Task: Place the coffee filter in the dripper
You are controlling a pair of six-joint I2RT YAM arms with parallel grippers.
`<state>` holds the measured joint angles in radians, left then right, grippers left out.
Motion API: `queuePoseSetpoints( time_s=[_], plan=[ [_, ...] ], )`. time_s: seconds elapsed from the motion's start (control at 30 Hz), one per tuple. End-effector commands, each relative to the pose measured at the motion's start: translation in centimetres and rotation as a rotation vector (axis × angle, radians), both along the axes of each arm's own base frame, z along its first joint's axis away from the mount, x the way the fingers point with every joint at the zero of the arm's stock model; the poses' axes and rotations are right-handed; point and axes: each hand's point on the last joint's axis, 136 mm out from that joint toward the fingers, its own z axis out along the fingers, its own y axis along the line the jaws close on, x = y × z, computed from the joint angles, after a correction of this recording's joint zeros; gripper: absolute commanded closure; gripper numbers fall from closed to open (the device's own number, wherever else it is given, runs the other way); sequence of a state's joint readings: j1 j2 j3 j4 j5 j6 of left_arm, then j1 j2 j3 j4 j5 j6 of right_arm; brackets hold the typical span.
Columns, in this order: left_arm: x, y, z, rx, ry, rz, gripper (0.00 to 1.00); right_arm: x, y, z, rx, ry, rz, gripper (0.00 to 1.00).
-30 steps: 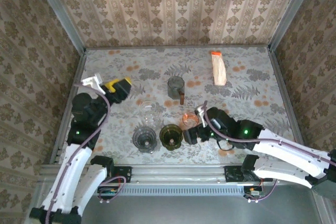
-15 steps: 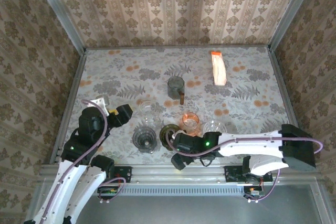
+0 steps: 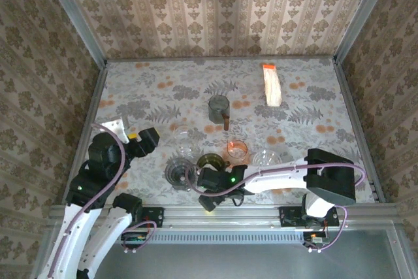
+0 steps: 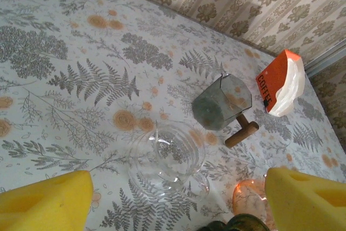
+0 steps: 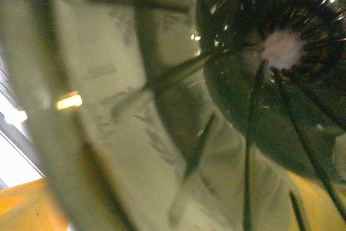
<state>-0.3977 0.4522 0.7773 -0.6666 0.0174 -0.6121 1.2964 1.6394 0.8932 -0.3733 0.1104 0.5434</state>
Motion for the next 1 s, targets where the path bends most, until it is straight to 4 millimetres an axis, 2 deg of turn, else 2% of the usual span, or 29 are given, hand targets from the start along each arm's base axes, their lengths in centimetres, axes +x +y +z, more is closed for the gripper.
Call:
queuePoseSetpoints(
  time_s=[0.0,0.33,0.57,0.97],
  plan=[
    [-0.2,0.5,1.0,0.024,-0.022,0.007,0.15,1.7,1.3,0.4,-0.007,-0.073,0.009,0.03],
    [-0.6,1.3,1.6,0.023,-0.065,0.036,0.15,4.2,3.4,0.1,-0.020,-0.118,-0.029,0.02],
    [-0.7,1.4,1.4,0.028,-0.062,0.039,0.14,6.5,3.9,0.3,0.001,-0.142,-0.095,0.02],
    [-0.8,1.7,1.6,0.042,-0.067,0.047,0.13,9.0,6.9,0.1,0.070,-0.135,-0.099,0.02]
  ],
)
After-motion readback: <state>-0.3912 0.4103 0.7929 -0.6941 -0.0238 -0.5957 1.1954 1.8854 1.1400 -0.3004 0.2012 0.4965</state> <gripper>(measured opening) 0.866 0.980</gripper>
